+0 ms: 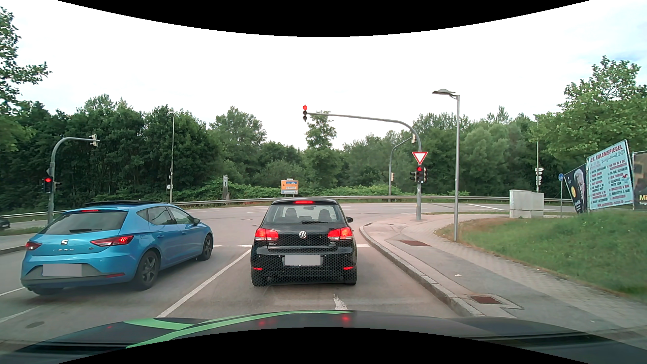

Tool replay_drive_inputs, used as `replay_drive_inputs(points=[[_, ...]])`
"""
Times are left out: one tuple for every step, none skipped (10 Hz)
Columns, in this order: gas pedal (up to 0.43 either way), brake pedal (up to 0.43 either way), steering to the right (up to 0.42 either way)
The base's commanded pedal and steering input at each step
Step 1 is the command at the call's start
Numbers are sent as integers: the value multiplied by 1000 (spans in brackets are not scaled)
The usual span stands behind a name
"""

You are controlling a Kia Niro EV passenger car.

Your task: Follow the waypoints while adhering to traffic rules and regulations

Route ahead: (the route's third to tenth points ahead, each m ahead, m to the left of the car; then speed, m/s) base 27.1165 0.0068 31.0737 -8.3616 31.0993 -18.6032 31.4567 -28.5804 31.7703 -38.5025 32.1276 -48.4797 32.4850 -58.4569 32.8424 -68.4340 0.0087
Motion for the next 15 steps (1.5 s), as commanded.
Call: replay_drive_inputs(points=[[0,415,-16],[0,415,-16],[0,415,-17],[0,415,-17],[0,415,-17],[0,415,-17],[0,415,-17],[0,415,-16],[0,415,-17],[0,415,-16],[0,415,-16],[0,415,-16],[0,415,-17],[0,415,-16],[0,415,-16]])
